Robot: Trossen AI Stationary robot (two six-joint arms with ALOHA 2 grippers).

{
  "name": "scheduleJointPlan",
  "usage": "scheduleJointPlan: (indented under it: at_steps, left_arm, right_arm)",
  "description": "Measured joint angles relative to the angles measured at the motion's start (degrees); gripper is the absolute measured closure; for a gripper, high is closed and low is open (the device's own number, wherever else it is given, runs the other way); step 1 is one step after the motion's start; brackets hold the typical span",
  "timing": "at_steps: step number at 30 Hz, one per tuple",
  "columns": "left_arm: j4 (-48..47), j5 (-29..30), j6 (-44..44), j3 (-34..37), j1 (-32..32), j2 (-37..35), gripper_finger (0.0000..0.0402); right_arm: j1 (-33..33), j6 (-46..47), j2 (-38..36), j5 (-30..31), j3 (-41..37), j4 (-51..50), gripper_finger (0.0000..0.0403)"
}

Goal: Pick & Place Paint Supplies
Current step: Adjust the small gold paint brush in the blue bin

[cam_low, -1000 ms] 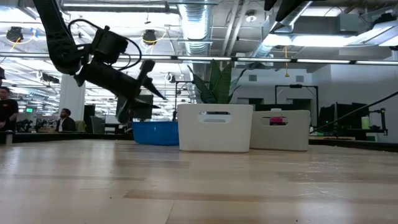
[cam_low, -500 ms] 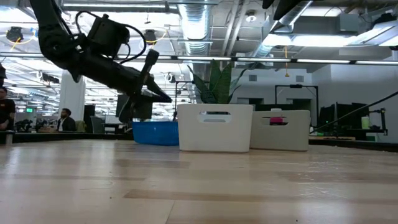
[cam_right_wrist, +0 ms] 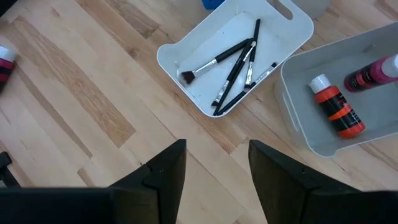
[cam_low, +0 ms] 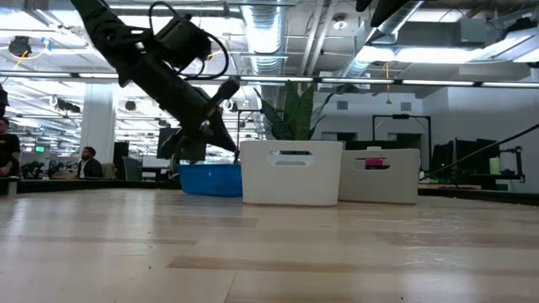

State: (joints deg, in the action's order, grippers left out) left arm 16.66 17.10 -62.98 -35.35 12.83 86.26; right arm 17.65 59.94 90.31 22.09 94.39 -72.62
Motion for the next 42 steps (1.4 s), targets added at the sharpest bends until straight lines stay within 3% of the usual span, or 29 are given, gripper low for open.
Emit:
scheduleJointPlan:
  at_steps: [15, 21, 42]
  left_arm:
    - [-2.49, -0.91, -0.70, -4.14, -0.21, 4.74, 0.0401]
    - [-8.72, 0.74, -0.67, -6.90, -0.21, 4.95, 0.0401]
    - [-16.66, -0.17, 0.00, -7.01, -0.94, 4.85, 0.0401]
  right_arm:
    - [0.33, -1.94, 0.01, -0.02, 0.00, 0.45, 0.0233]
    - [1.56, -1.63, 0.01, -1.12, 0.00, 0.65, 0.0233]
    - [2.60, -1.44, 0.01, -1.23, 0.00, 1.09, 0.0233]
